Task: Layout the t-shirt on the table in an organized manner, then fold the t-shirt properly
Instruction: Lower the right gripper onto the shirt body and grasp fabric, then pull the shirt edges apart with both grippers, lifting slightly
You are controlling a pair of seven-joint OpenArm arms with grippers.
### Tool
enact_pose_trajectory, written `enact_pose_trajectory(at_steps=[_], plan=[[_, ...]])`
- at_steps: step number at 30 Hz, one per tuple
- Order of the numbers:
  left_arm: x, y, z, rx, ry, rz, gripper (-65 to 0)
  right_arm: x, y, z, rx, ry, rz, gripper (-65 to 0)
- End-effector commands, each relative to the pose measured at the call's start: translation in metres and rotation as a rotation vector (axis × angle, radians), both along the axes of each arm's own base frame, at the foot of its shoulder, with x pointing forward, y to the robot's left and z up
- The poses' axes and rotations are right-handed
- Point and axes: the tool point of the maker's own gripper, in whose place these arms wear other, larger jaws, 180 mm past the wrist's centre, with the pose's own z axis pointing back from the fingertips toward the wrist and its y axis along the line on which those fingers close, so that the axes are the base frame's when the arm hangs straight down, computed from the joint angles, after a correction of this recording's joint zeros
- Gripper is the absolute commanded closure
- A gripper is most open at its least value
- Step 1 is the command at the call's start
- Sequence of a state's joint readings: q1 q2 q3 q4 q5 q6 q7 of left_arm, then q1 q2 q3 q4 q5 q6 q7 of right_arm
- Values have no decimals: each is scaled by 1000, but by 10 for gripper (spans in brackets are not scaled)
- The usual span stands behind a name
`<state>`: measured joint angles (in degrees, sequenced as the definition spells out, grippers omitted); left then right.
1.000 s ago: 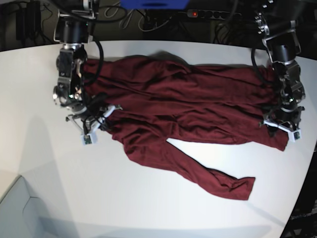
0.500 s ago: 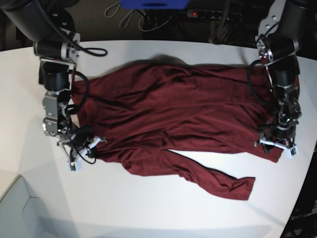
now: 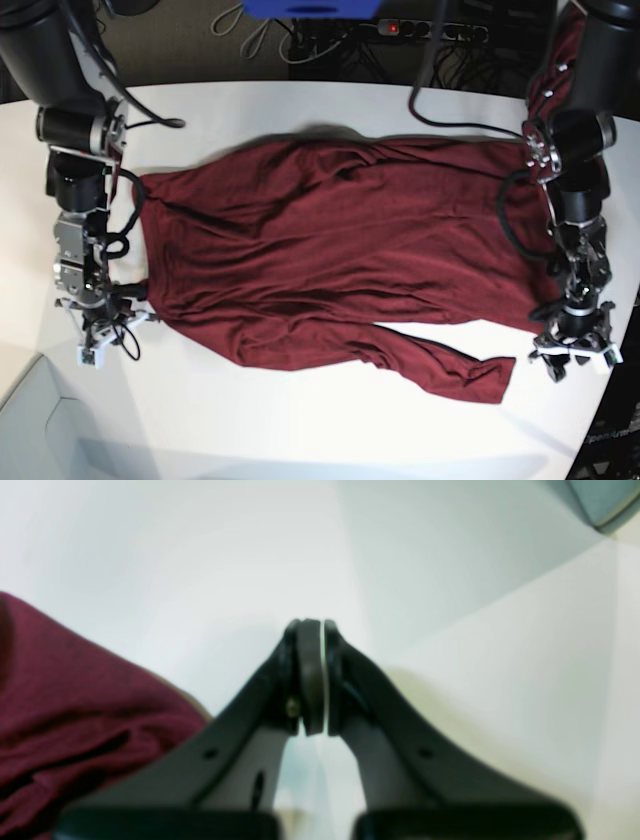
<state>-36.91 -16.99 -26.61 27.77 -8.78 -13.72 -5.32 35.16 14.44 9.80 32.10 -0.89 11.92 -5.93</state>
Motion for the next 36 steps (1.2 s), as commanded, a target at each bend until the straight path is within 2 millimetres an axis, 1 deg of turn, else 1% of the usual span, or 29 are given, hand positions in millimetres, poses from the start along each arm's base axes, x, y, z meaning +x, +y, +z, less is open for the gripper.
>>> enact_pose_trajectory(at_steps=[1, 2, 4, 5, 6, 8, 10, 12, 13, 14, 16, 17, 19, 21, 24, 26, 27, 28, 30, 32, 33, 36], plan=[[7, 8, 27, 18, -51, 1, -327, 14, -3, 23, -2, -67, -6, 0], [2, 8, 21, 23, -22, -8, -327, 13, -3, 22, -1, -62, -5, 0], [-5, 7, 24, 50, 7, -29, -327, 0, -10, 11, -18, -21, -9, 0], [-11, 5, 24, 65, 23, -42, -327, -7, -12, 10, -32, -11, -5, 0], [-21, 5, 18, 82, 46, -49, -327, -13, -11, 12, -47, -13, 2, 0], [-40, 1, 14, 121, 71, -69, -327, -27, -7, 18, -79, -29, 20, 0], [-56, -4, 11, 151, 86, -85, -327, -37, 18, 27, -79, -67, 75, 0], [-72, -15, 2, 162, 101, -103, -327, -49, 43, 37, -81, -92, 145, 0], [-79, -18, 0, 169, 110, -111, -327, -56, 51, 37, -81, -88, 166, 0], [-88, -21, -7, 174, 131, -120, -327, -62, 61, 38, -77, -88, 184, 0], [-108, -25, -21, 185, 170, -134, -327, -76, 79, 37, -60, -74, 201, 0], [-115, -24, -30, 182, 192, -135, -327, -81, 83, 34, -53, -62, 205, 0], [-123, -25, -45, 169, 227, -138, -327, -87, 98, 25, -26, -41, 218, 0], [-131, -24, -65, 142, 275, -133, -327, -91, 105, 15, -13, -17, 227, 0], [-145, -18, -102, 92, 368, -118, -327, -96, 103, -5, 3, 36, 222, 0], [-141, -18, -111, 68, 390, -115, -327, -100, 99, -16, 10, 64, 212, 0], [-140, -17, -115, 58, 400, -111, -327, -101, 92, -17, -1, 72, 208, 0], [-139, -10, -115, 60, 408, -103, -327, -103, 86, -19, -14, 79, 206, 0], [-136, -6, -116, 50, 412, -95, -327, -109, 82, -20, -25, 90, 205, 0], [-136, -5, -115, 52, 412, -93, -327, -123, 77, -21, -36, 94, 196, 0], [-134, -5, -114, 52, 409, -93, -327, -129, 72, -16, -44, 82, 183, 0], [-122, -5, -103, 54, 380, -93, -327, -150, 66, -13, -66, 82, 173, 0]])
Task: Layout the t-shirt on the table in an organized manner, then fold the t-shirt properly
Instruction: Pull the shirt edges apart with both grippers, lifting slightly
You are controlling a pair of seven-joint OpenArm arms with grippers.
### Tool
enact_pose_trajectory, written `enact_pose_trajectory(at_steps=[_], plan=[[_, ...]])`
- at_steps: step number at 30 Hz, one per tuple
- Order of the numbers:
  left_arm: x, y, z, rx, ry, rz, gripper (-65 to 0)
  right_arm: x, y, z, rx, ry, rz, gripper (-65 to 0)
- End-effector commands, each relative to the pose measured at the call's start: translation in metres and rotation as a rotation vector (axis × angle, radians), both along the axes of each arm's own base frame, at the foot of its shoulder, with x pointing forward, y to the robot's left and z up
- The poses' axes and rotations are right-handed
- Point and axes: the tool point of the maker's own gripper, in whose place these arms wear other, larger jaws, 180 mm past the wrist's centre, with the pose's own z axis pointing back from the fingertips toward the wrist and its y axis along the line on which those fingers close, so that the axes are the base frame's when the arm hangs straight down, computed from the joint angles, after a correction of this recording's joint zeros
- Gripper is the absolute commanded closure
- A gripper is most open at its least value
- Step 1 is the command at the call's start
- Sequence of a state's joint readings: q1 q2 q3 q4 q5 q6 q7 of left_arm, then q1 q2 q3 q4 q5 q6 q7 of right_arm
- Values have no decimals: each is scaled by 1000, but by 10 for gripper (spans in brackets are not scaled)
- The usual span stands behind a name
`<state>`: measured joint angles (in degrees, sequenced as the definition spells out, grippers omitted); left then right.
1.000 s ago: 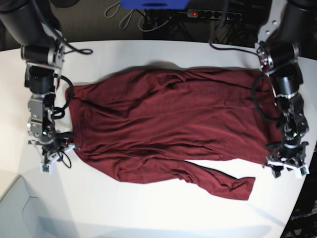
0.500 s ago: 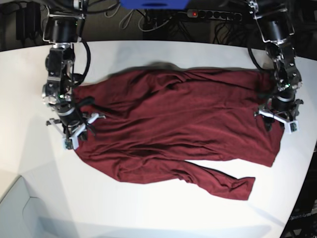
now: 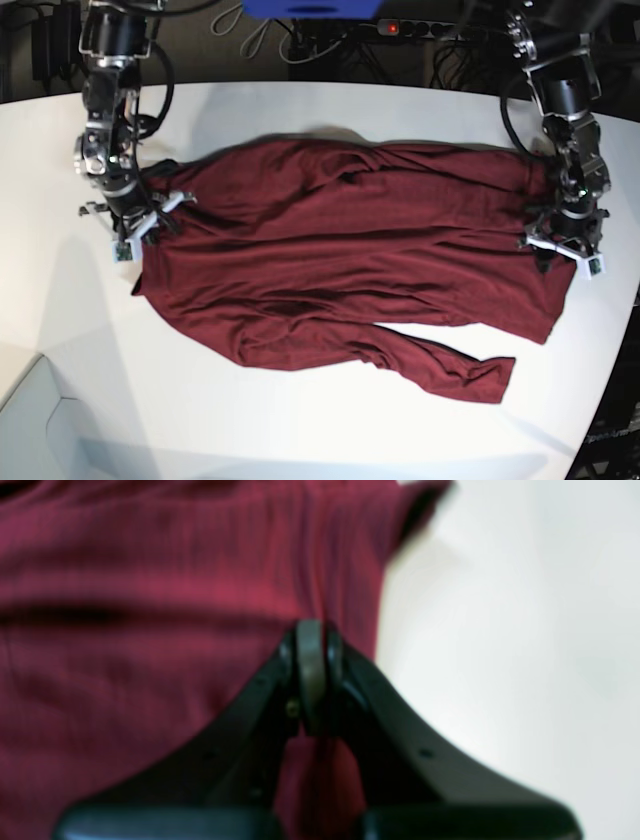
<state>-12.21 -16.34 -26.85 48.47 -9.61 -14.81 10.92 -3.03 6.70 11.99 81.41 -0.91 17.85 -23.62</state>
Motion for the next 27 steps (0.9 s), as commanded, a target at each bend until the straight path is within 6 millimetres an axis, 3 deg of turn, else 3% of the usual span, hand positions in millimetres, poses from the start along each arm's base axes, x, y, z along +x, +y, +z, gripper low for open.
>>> enact_pose_trajectory(at_steps=[1, 8, 11, 15, 18, 22, 27], plan=[[4, 4, 4, 6, 13, 3, -327, 7, -2, 19, -9, -66, 4, 0], [9, 4, 10, 10, -2, 1, -327, -38, -2, -4, -17, 18, 9, 0], [20, 4, 33, 36, -59, -11, -327, -58, -2, -15, -20, 60, 12, 0], [33, 3, 69, 78, -144, -25, -327, -75, -1, -9, -36, 61, 23, 0], [39, -7, 80, 75, -181, -36, -327, -83, 1, -1, -49, 49, 34, 0], [37, -10, 70, 63, -163, -37, -327, -88, -10, 6, -101, 76, 57, 0], [25, -11, 34, 21, -77, -22, -327, -91, -18, 12, -137, 105, 61, 0]])
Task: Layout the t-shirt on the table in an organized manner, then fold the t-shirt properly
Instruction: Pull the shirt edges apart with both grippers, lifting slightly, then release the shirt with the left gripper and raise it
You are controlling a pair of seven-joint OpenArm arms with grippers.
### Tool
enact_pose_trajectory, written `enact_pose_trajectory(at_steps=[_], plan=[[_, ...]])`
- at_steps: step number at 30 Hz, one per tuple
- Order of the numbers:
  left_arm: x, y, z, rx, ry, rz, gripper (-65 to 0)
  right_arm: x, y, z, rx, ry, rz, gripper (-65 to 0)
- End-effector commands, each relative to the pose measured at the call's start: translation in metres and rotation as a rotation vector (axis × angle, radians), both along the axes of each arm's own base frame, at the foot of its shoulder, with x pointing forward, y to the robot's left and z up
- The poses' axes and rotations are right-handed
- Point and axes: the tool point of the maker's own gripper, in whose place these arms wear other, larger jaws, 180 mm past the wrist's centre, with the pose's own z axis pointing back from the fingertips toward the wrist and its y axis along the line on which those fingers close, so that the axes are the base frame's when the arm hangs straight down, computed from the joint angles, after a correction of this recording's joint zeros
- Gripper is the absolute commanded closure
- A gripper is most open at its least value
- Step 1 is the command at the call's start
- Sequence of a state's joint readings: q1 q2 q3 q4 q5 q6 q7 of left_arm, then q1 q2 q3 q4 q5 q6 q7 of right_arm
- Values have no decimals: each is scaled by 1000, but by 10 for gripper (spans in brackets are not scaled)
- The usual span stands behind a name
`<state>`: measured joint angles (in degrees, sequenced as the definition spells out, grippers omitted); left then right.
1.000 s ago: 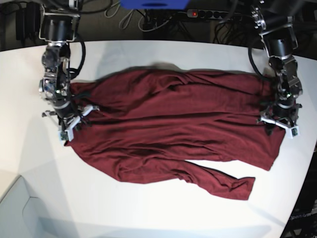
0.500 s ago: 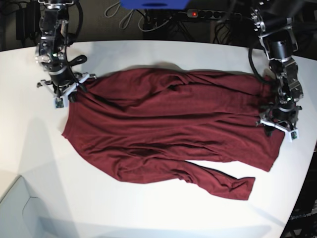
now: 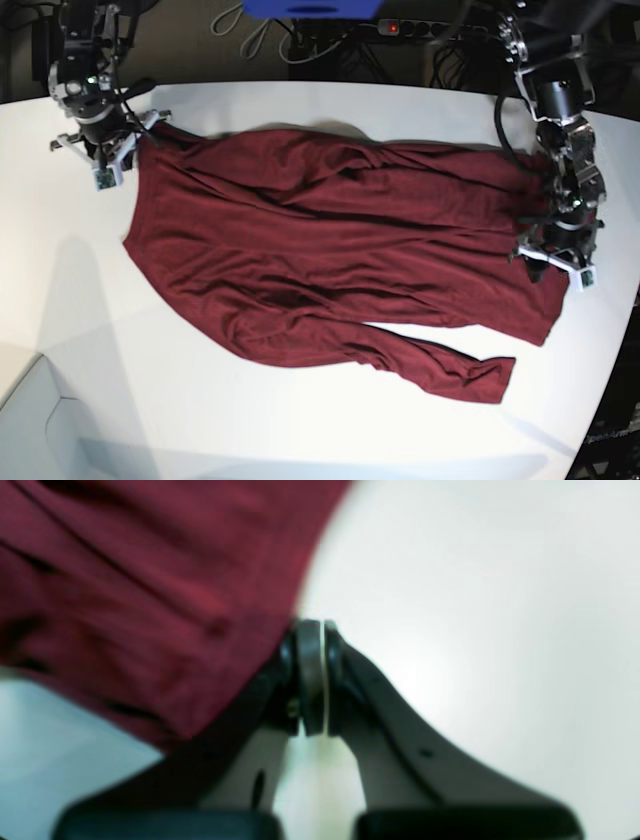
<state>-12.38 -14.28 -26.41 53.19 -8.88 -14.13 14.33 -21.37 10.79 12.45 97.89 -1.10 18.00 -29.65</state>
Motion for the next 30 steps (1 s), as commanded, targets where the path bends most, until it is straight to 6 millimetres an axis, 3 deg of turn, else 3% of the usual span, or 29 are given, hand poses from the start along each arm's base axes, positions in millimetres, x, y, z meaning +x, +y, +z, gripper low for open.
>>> enact_pose_trajectory(at_steps=[1, 5, 9, 16, 20, 27, 30], plan=[[11, 9, 18, 17, -57, 10, -327, 9, 1, 13, 3, -51, 12, 0], [-1, 12, 4, 16, -10, 13, -327, 16, -10, 25, -22, -84, 2, 0], [-26, 13, -12, 33, 33, 7, -327, 46, -9, 44, -21, -157, 2, 0], [-66, 13, -14, 89, 56, -23, -327, 100, 6, 57, 28, -233, 11, 0], [-85, 33, 4, 124, 22, 27, -327, 123, 18, 50, 52, -222, 36, 0], [-106, 76, 68, 199, -128, 170, -327, 126, 42, 33, 88, -150, 60, 0], [-107, 95, 85, 210, -174, 233, -327, 124, 48, 30, 100, -142, 60, 0]])
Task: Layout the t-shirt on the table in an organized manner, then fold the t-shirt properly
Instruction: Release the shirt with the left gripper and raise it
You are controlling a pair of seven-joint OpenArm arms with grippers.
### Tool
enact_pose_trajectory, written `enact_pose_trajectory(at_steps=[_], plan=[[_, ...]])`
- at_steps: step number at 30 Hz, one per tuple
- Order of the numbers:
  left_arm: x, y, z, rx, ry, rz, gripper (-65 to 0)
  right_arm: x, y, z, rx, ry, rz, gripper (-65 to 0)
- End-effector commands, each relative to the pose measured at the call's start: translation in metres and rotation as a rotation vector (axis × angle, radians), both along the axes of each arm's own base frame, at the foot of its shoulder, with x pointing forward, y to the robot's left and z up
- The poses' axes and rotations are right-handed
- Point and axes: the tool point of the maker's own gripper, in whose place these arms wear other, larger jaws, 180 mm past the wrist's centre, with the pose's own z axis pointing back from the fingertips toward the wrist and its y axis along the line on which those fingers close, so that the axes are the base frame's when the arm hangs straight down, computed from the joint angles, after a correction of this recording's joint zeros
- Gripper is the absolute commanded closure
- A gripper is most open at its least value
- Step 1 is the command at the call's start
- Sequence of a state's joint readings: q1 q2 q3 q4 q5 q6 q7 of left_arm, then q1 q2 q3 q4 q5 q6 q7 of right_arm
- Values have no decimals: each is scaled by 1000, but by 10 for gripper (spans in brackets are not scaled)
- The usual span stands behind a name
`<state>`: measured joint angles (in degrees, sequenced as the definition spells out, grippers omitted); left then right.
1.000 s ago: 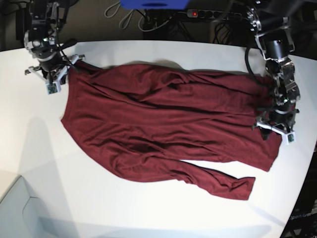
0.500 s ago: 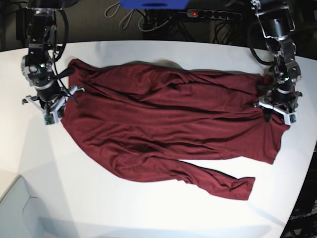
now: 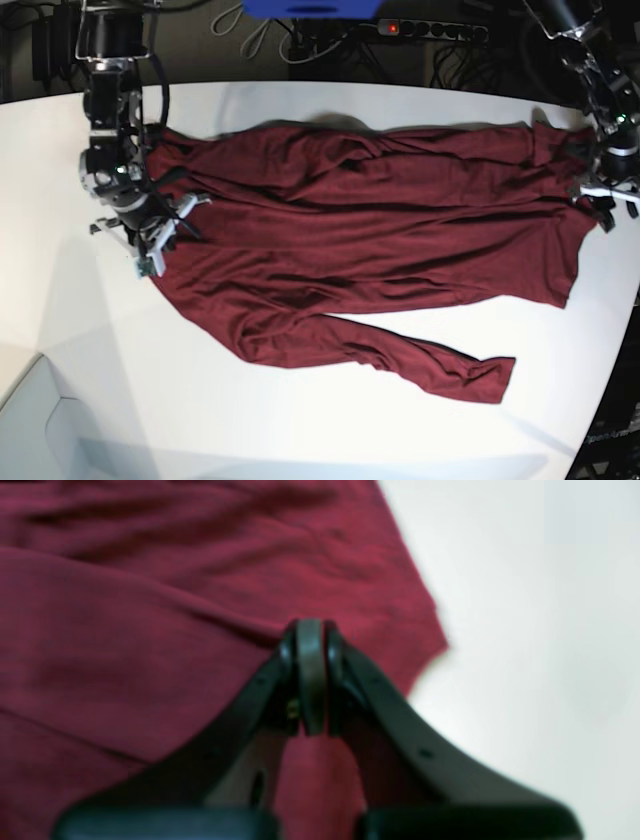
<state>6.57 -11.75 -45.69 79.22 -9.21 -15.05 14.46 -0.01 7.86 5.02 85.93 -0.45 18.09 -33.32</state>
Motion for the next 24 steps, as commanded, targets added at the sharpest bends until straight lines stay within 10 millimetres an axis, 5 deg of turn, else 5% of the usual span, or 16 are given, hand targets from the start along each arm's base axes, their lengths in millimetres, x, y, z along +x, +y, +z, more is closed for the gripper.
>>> enact_pose_trajectory(at_steps=[1, 15, 24], plan=[[9, 14, 24, 37, -61, 20, -327, 10, -6, 15, -9, -52, -5, 0], [43, 0, -52, -177, 30, 49, -327, -9, 1, 0, 8, -10, -5, 0], [47, -13, -59, -177, 53, 8, -302, -14, 0, -4, 7, 2, -8, 0]])
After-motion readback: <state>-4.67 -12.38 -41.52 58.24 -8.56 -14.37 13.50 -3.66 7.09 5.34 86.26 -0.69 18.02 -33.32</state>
